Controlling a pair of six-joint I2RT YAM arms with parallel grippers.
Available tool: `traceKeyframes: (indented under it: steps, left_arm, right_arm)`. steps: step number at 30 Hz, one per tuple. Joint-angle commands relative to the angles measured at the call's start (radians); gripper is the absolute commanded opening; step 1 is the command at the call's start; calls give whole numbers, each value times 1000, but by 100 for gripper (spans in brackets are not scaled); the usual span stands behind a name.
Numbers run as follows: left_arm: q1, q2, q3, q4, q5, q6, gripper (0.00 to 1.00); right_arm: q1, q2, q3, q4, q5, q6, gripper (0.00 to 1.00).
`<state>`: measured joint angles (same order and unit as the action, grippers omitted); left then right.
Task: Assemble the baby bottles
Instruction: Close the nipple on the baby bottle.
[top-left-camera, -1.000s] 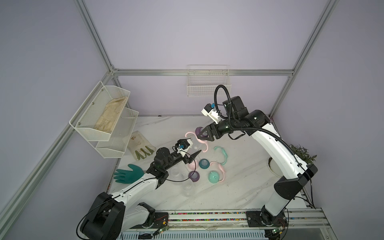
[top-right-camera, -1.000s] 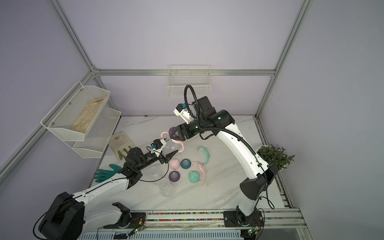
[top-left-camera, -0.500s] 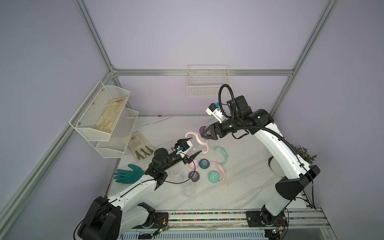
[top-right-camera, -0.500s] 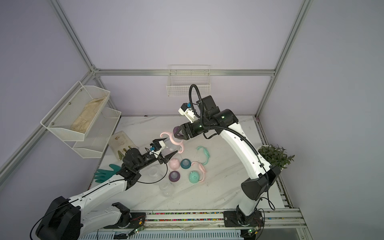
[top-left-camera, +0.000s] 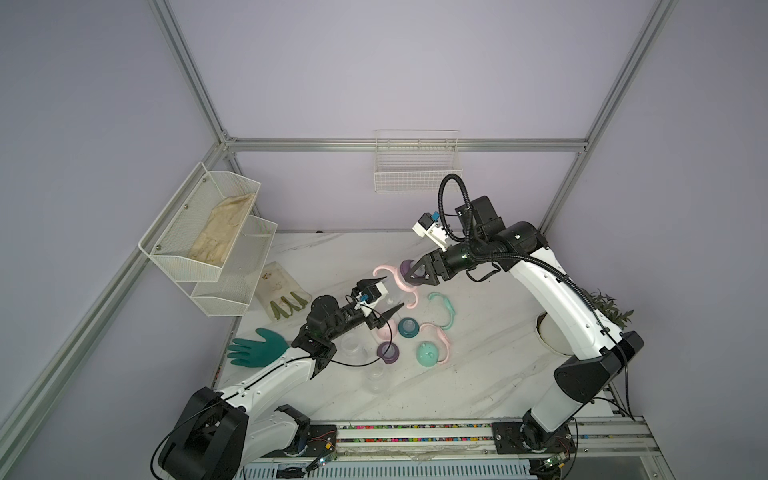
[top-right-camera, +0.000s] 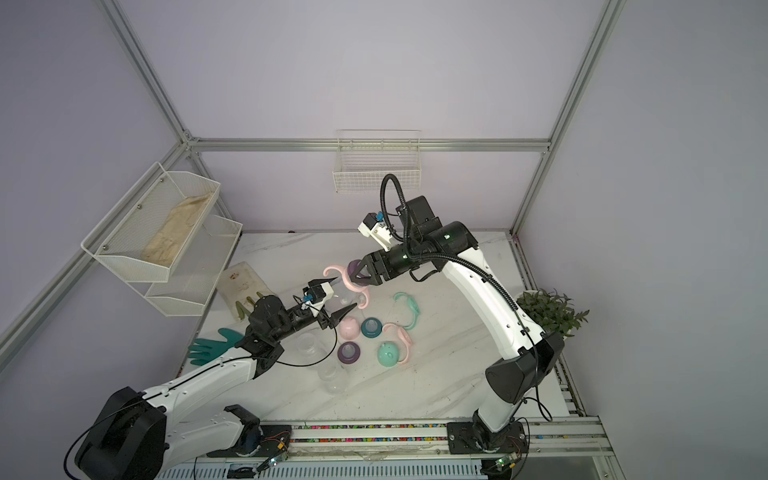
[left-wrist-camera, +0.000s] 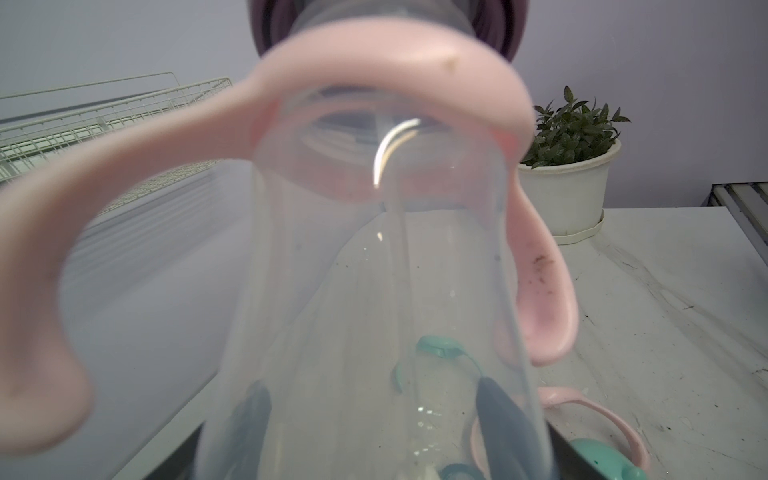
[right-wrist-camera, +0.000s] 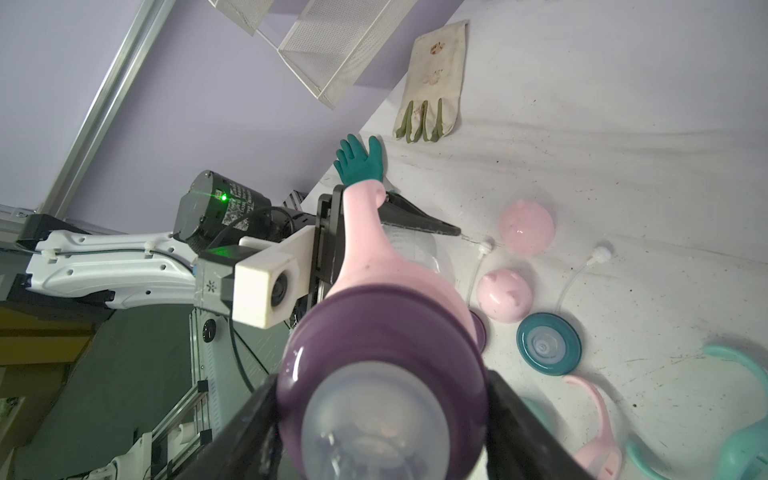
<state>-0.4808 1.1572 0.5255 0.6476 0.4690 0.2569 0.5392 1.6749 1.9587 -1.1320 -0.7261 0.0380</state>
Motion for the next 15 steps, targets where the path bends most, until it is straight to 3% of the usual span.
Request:
traceKeyframes:
  steps: [1, 15]
  left_arm:
    - [-5, 2, 39, 52, 16, 19, 0]
    - [-6, -34, 30, 40, 26, 32, 0]
  right_arm:
    - [-2, -24, -13, -21, -29, -40, 39]
    - [-1, -1, -31, 7, -4, -48, 38]
